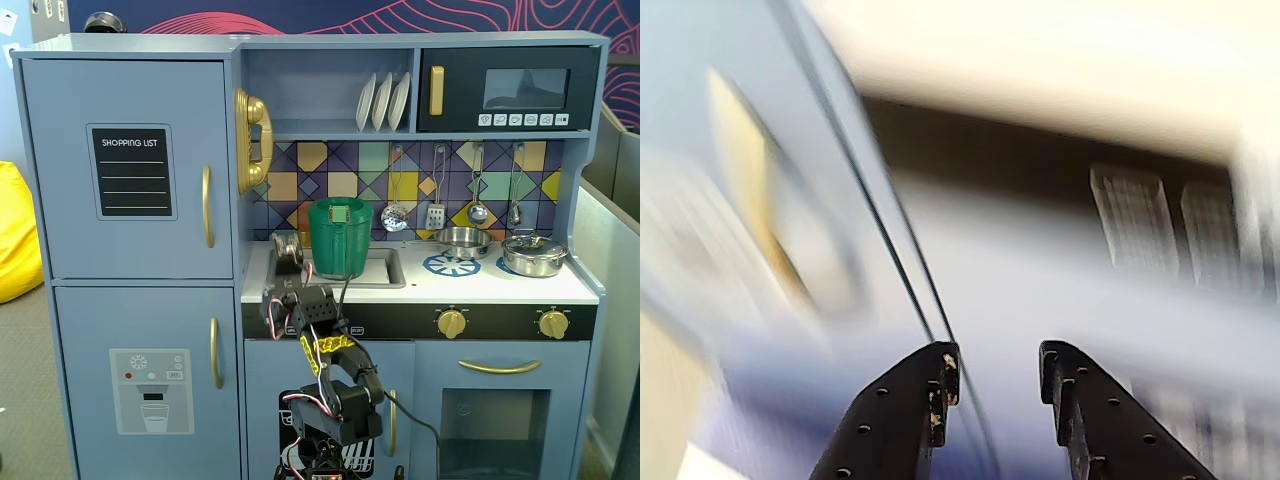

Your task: Open the left cabinet door

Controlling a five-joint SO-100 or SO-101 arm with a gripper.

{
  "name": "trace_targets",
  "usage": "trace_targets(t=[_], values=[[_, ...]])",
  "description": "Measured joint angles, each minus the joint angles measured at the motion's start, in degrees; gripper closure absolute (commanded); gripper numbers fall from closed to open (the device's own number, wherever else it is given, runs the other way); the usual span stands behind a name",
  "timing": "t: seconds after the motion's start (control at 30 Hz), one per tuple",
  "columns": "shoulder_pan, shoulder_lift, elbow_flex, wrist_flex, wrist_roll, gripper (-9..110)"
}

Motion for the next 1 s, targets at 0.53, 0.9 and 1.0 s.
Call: trace_targets(t=[0.53,0.9,1.0], values=[[-8.9,-16.0,-13.4,-31.4,-12.1,95],[-13.4,-18.8,-16.6,-39.2,-11.9,87],[-13.5,-21.2,-19.2,-40.0,-10.9,87]])
